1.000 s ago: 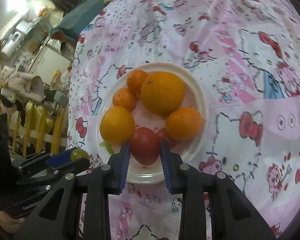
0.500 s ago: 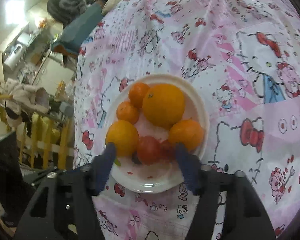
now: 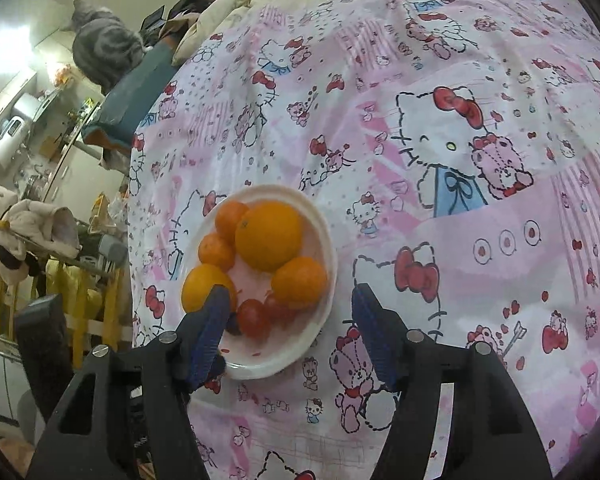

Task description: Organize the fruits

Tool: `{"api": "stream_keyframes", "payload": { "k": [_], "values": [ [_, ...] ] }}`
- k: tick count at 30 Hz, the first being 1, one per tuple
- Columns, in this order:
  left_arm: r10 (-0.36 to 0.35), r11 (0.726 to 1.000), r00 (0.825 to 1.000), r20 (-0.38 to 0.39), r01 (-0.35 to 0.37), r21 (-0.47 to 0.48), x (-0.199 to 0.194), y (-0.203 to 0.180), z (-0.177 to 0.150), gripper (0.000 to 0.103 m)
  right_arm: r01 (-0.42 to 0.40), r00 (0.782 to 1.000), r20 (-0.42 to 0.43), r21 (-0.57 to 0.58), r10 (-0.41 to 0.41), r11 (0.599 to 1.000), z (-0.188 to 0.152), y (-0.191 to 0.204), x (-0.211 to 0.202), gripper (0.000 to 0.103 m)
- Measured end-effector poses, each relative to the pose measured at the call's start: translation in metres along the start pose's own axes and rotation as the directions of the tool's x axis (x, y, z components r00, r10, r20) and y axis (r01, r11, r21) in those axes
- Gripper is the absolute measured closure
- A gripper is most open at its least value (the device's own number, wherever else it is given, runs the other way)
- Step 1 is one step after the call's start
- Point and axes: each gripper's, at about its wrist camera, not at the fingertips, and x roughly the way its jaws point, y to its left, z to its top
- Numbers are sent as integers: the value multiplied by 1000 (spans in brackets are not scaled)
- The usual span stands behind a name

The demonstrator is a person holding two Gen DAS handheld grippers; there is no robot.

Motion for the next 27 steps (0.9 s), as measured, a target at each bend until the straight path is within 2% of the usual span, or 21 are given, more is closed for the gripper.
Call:
{"api": "stream_keyframes", "payload": {
  "k": [6,11,13,15,16,21,23,25,27],
  "values": [
    [12,1000,1000,13,-11,-26,7,-2,10,78,-10,1000,15,2,10,1000,2,0,-7,36],
    [30,999,999,-17,-30,-19,20,-4,11,74,-17,1000,16,10,17,1000,2,-2,-9,36],
    [55,999,998,-26,-55,0,23,-7,11,58,-23,1000,16,12,22,1000,2,-1,-10,36],
    [64,998,998,-7,-64,6,20,-9,9,35,-25,1000,16,9,24,1000,2,1,-9,36],
    [64,998,998,1,-64,15,17,-10,8,31,-23,1000,16,3,23,1000,2,2,-10,36],
    [60,997,998,15,-60,47,6,-10,1,29,-17,1000,24,11,16,1000,2,-1,-14,36],
    [67,997,998,17,-68,22,-1,-2,-4,29,-21,999,27,17,21,1000,1,-2,-18,36],
    [56,998,998,28,-55,-9,-10,8,-8,29,-9,999,33,0,9,1000,0,2,-22,31],
    [76,997,996,54,-74,-34,-22,17,-11,29,19,999,47,-31,-18,999,-4,8,-27,24]
  ]
}}
